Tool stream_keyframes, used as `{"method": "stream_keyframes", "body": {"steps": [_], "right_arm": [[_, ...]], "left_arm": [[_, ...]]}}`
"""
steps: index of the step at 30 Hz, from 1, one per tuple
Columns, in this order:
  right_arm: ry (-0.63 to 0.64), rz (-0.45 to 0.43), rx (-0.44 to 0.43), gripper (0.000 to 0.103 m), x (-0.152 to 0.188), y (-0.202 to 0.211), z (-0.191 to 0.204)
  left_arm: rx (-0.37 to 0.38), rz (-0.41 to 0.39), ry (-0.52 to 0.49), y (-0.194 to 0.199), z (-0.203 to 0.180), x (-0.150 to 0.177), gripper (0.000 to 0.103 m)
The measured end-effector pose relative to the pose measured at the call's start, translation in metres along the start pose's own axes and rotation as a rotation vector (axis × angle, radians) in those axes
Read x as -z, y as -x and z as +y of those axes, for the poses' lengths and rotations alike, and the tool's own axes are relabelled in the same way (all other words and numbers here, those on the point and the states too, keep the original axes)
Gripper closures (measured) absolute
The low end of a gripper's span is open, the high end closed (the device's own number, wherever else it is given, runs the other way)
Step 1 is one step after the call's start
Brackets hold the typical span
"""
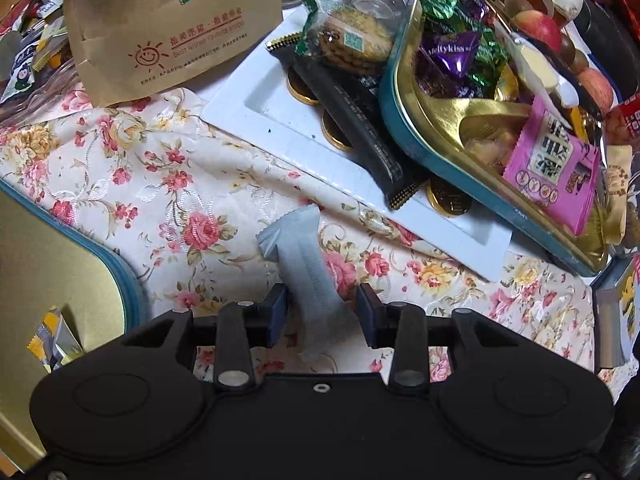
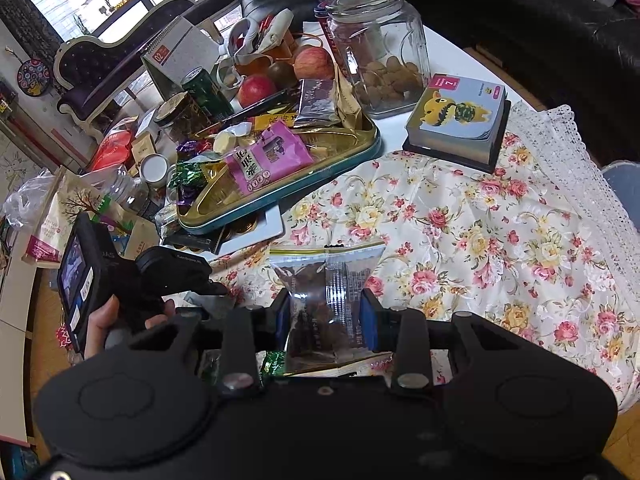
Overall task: Organize snacks
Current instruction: 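Grasp the white bar wrapper with the left tool while the right tool holds the cookie packet, then drop the white bar into the tin tray with the left tool while the right holds its packet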
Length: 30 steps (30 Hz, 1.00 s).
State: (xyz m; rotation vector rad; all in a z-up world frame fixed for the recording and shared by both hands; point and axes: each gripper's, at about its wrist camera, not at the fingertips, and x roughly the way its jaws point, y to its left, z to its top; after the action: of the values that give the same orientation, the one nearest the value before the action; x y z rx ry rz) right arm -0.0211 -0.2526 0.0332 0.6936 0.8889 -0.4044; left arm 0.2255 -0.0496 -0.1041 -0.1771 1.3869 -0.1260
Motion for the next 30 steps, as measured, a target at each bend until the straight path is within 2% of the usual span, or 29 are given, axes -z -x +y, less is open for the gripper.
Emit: {"method": "stream_keyframes", "body": {"steps": [6,9,10,15,24,30], "right_arm": [[0.008,-0.005,-0.004,0.066,0.0,0.002,0.001],[0.015,-0.006,-0.003,0.066,0.001,0.003,0.002],[0.016,-0.005,-0.004,0.066,0.001,0.003,0.002],[0.019,-0.008,-0.005,0.066,0.001,0.004,0.001],[-0.022,0.001,0.01,0.066,-0.002,0.002,-0.009],[-0.03,0.016,0.028,0.066,0.0,0.001,-0.015]], "left_arm": [[-0.027,-0.011,-0.044,-0.002,-0.013,0.001,0.054],[-0.036,-0.013,-0.069,-0.001,-0.019,0.002,0.059],[-0.036,-0.011,-0.075,0.0,-0.021,0.004,0.066],[-0.024,0.027,-0.077,0.003,-0.032,0.015,0.069],[-0.007,0.04,-0.22,0.056,-0.063,0.046,0.07],[-0.018,0.03,-0.336,0.101,-0.052,0.075,0.07]]}}
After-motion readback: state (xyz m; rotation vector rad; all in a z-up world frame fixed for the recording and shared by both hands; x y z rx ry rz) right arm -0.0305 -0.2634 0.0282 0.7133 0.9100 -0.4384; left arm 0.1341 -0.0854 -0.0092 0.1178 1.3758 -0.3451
